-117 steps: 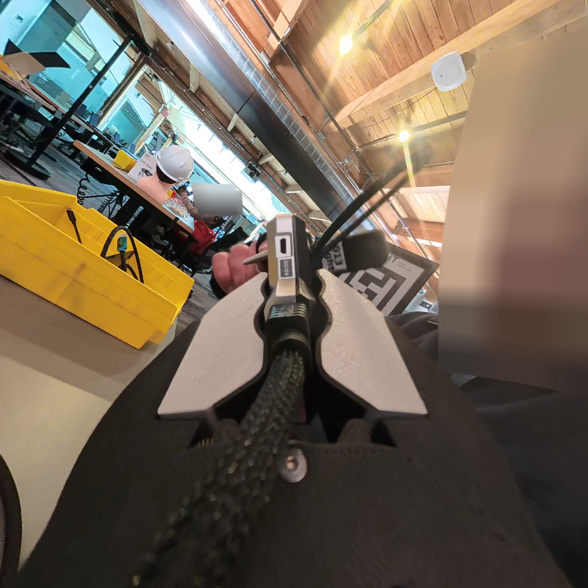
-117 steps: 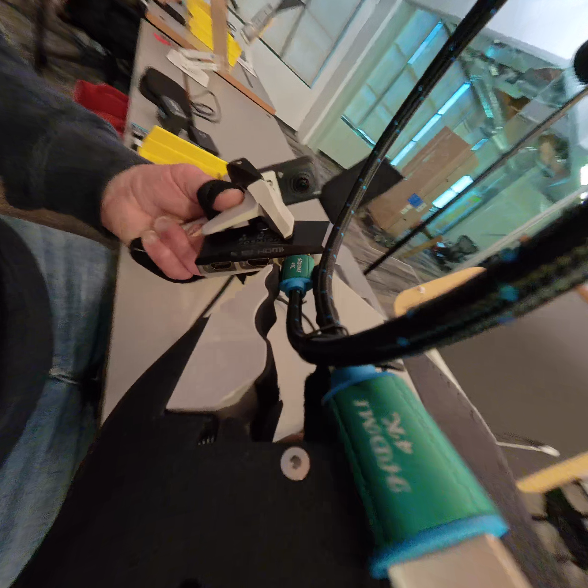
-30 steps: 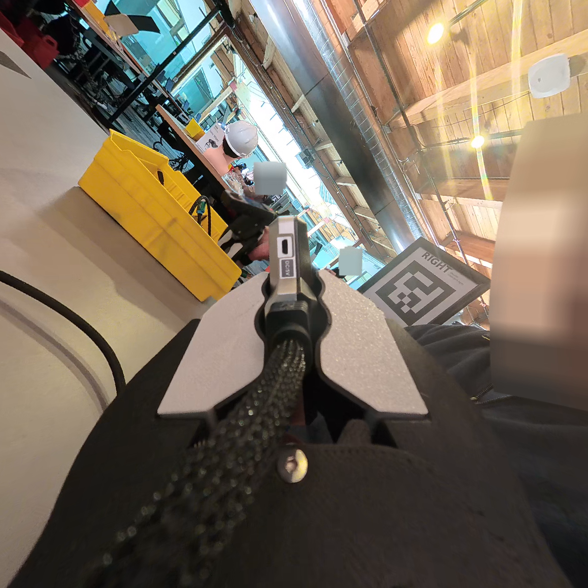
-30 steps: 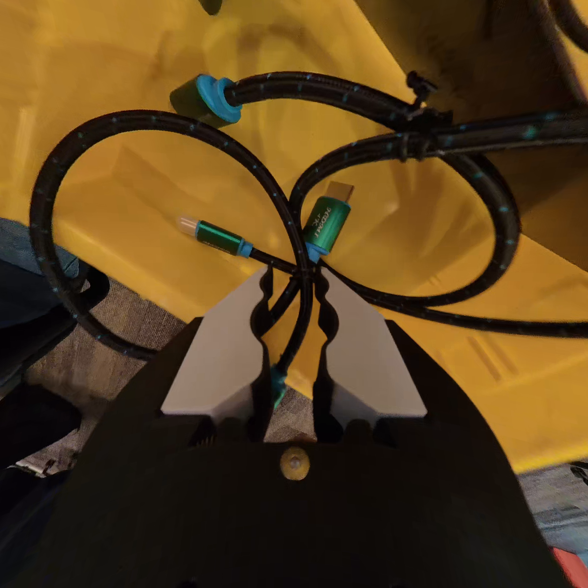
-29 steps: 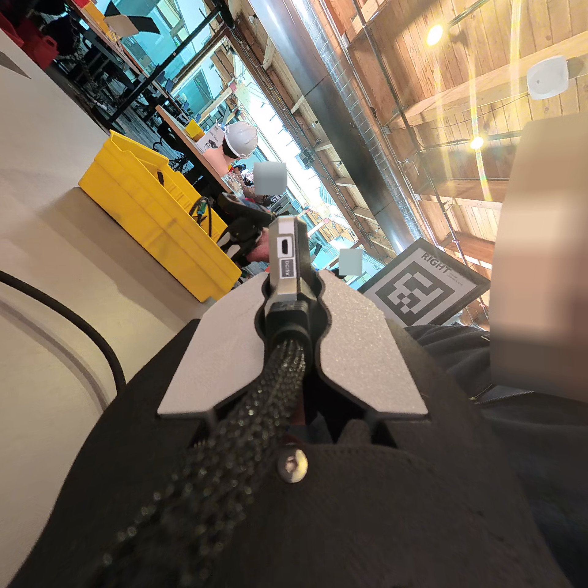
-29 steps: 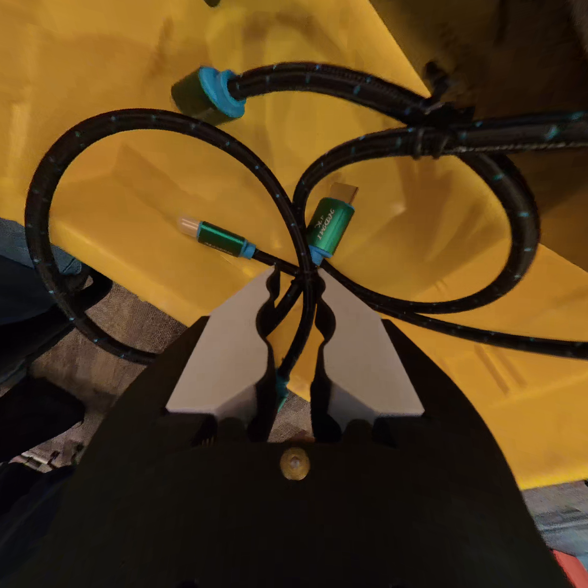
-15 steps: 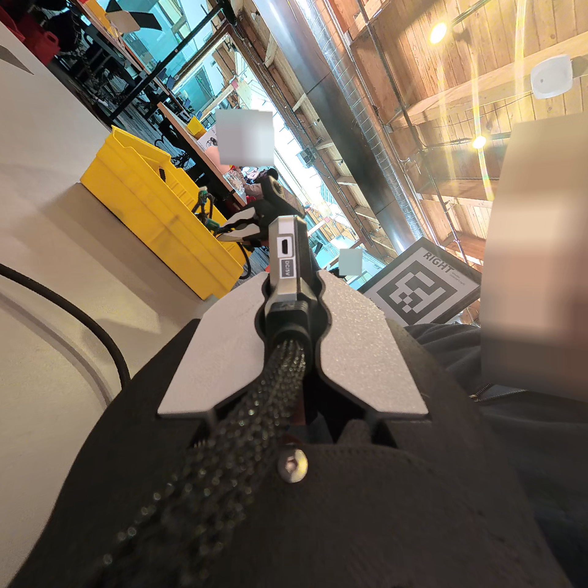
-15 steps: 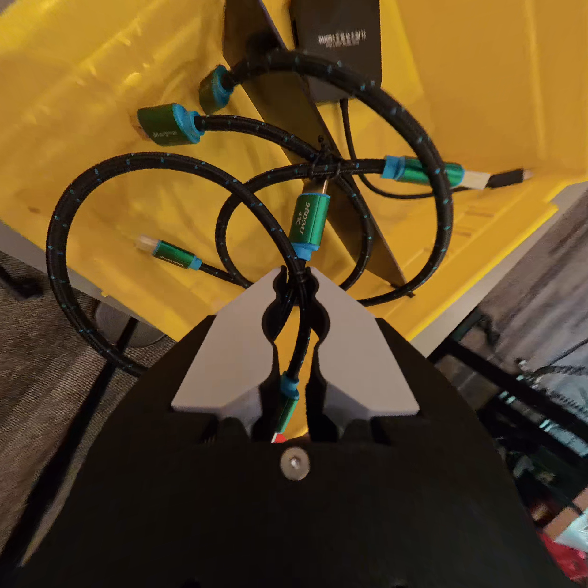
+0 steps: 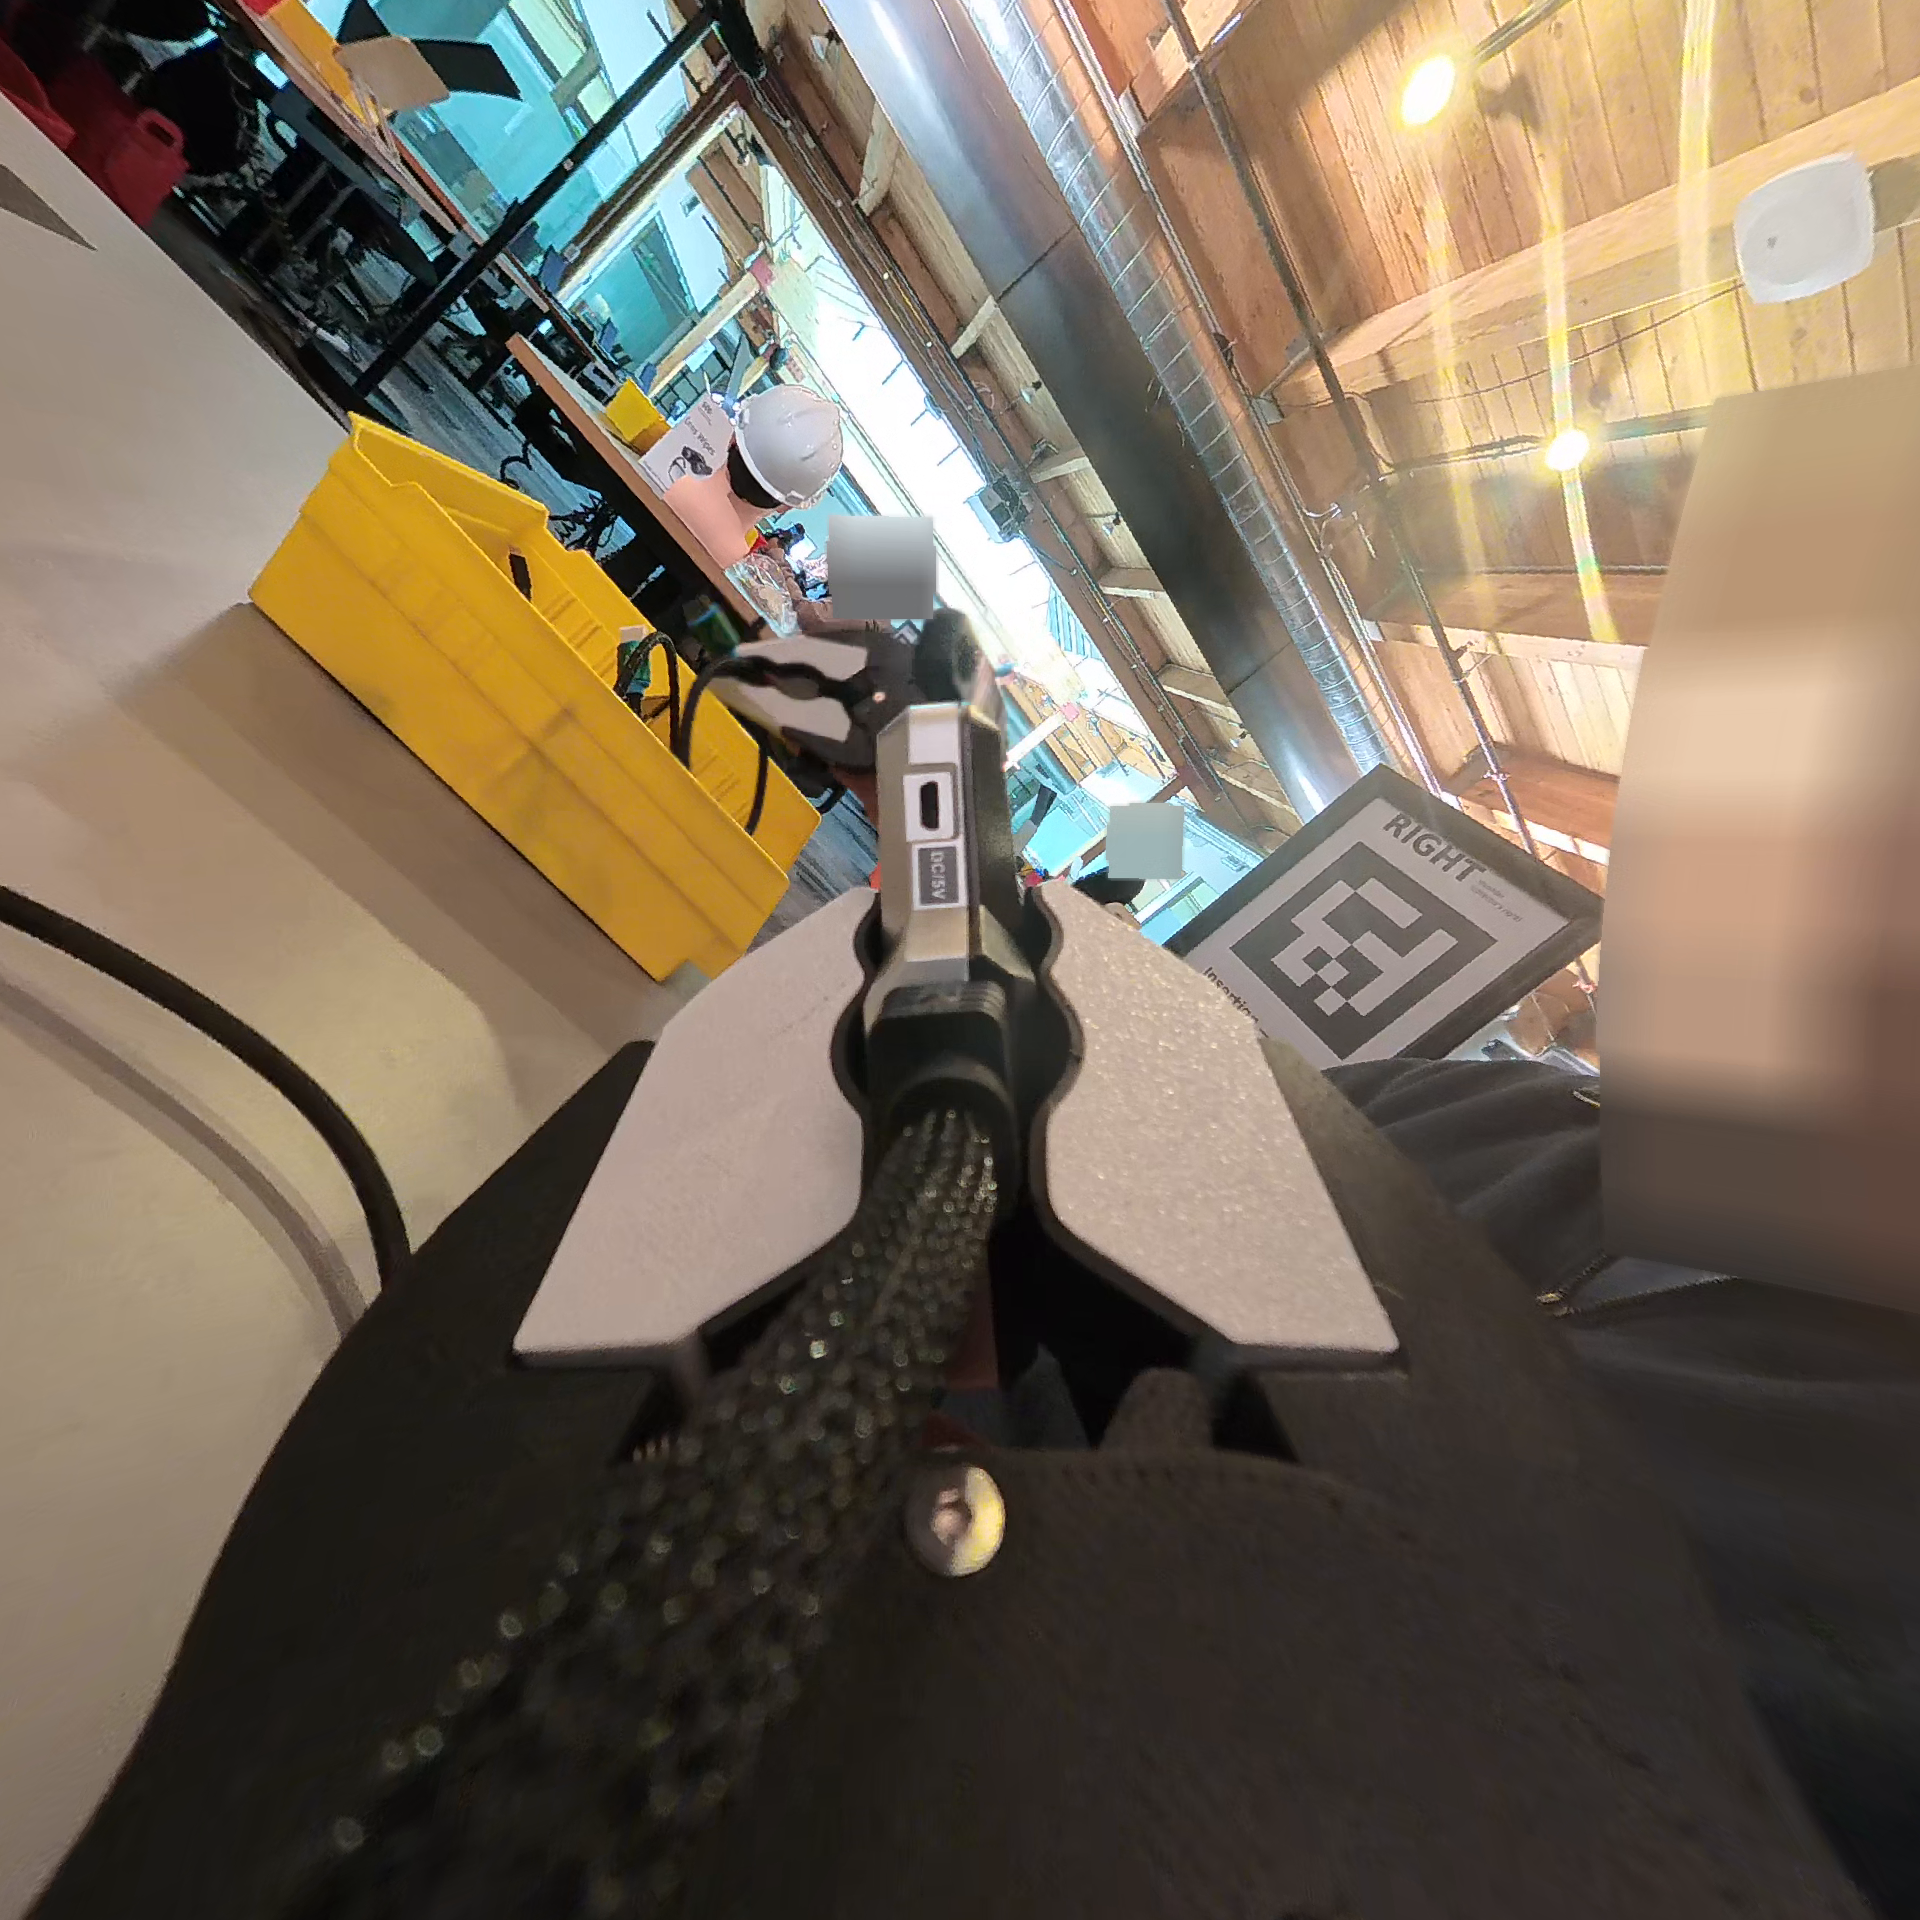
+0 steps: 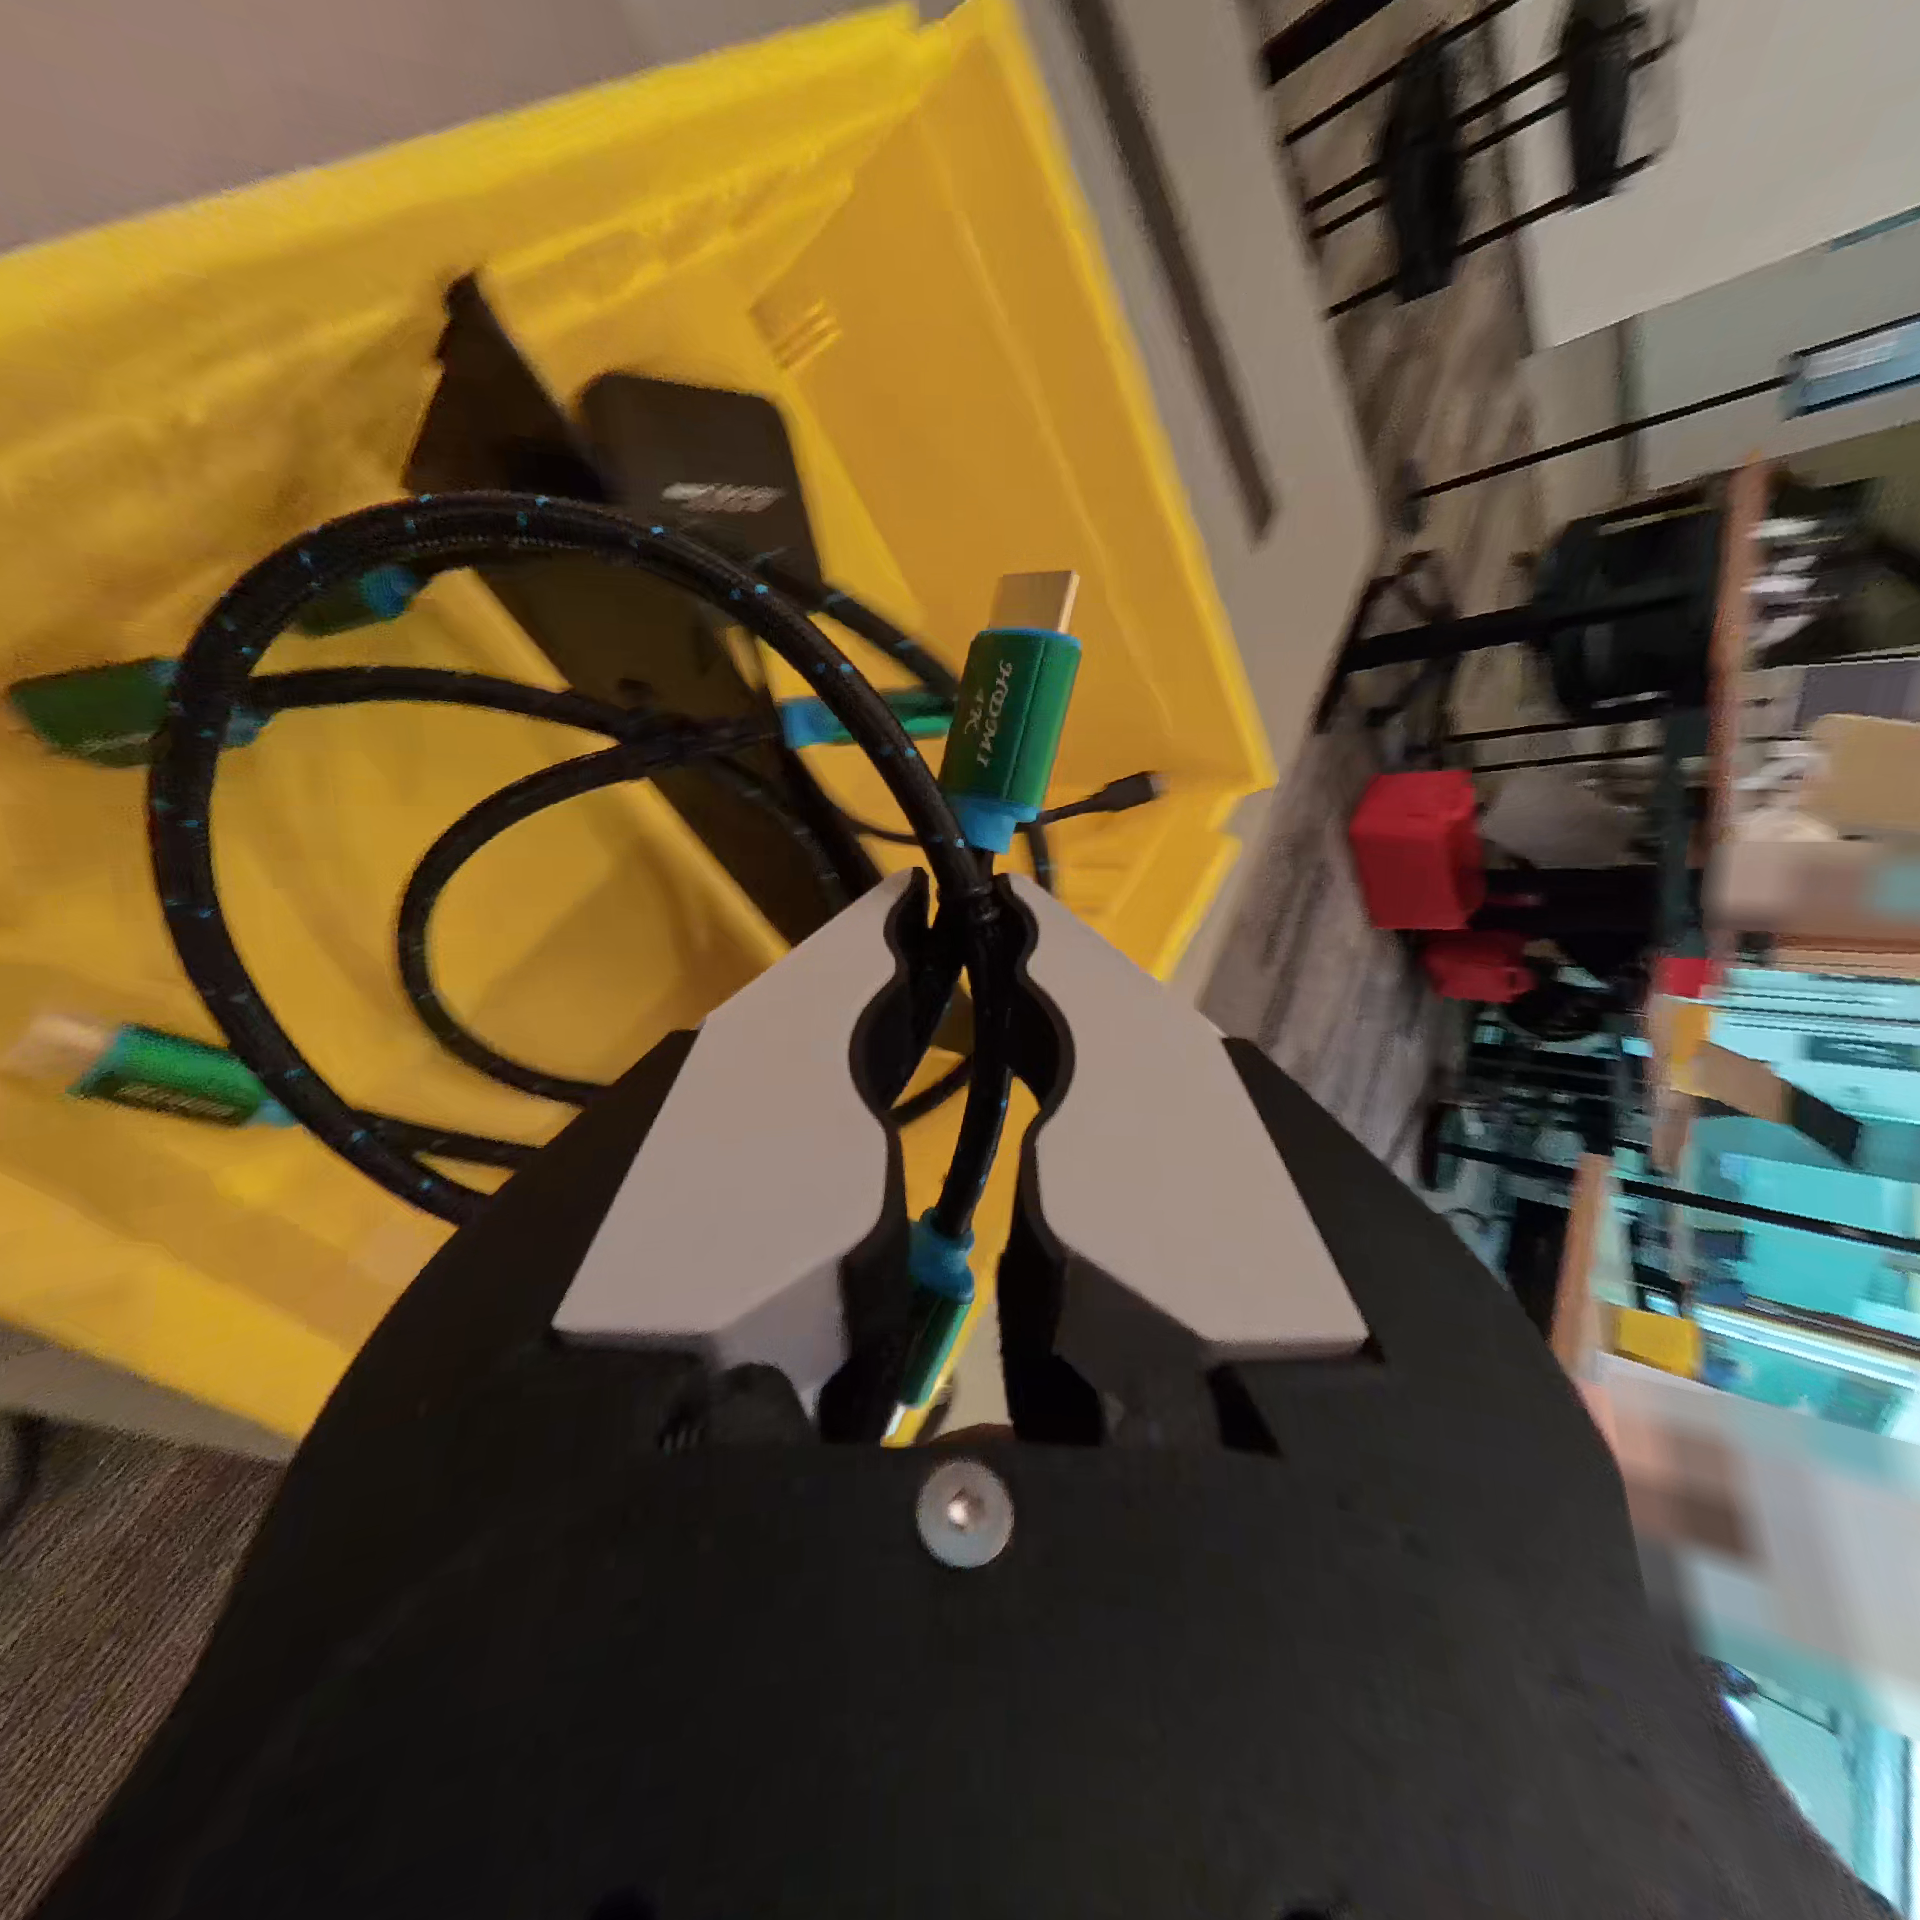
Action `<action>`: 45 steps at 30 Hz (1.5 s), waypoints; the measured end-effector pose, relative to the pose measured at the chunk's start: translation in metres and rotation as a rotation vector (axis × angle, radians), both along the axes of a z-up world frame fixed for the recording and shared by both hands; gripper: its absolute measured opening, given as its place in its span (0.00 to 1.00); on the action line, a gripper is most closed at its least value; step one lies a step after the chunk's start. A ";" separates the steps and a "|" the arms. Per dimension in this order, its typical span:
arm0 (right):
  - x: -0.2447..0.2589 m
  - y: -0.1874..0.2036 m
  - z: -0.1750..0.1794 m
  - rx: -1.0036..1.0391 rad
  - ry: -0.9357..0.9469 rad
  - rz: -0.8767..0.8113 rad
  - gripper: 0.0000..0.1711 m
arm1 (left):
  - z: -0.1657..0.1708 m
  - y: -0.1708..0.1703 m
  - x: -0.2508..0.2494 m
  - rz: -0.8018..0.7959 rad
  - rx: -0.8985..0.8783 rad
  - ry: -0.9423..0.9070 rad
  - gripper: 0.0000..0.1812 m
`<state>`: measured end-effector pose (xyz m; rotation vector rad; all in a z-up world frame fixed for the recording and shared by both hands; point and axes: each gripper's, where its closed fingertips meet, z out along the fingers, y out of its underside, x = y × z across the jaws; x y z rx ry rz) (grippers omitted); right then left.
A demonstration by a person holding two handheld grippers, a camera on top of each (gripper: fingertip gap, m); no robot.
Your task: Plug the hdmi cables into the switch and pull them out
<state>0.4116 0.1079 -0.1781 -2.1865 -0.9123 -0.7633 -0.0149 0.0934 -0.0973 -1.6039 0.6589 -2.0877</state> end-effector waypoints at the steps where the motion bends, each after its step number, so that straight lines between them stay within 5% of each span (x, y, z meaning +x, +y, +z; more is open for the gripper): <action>1: -0.001 -0.002 -0.012 -0.044 0.036 -0.009 0.12 | 0.000 0.000 0.000 0.001 0.002 0.001 0.13; 3: 0.003 -0.008 -0.024 -0.090 0.097 -0.072 0.35 | 0.000 0.001 -0.001 0.003 0.000 0.002 0.13; 4: 0.003 -0.013 -0.026 -0.115 0.120 -0.081 0.37 | -0.001 0.001 -0.001 0.002 -0.002 0.002 0.13; 10: -0.013 -0.021 0.015 -0.055 0.124 -0.046 0.38 | -0.007 0.004 0.002 0.003 -0.019 0.013 0.13; 17: 0.004 -0.030 -0.027 -0.294 0.160 -0.158 0.37 | -0.005 -0.001 0.002 -0.009 -0.005 0.021 0.13; 23: -0.032 -0.020 -0.001 -0.256 0.357 -0.118 0.23 | -0.009 -0.002 0.004 -0.022 -0.012 0.032 0.13; 28: -0.048 -0.007 0.007 -0.259 0.316 -0.076 0.31 | -0.010 -0.004 0.006 -0.034 -0.013 0.037 0.13; 32: -0.119 0.002 0.051 -0.104 0.454 0.149 0.39 | -0.011 -0.004 0.006 -0.045 -0.013 0.041 0.13; 36: -0.235 -0.015 0.068 -0.166 0.622 0.453 0.50 | -0.016 -0.008 0.013 -0.044 0.018 0.089 0.13; 45: -0.396 -0.030 0.056 -0.410 0.954 0.762 0.42 | -0.035 -0.013 0.016 -0.020 0.177 0.256 0.13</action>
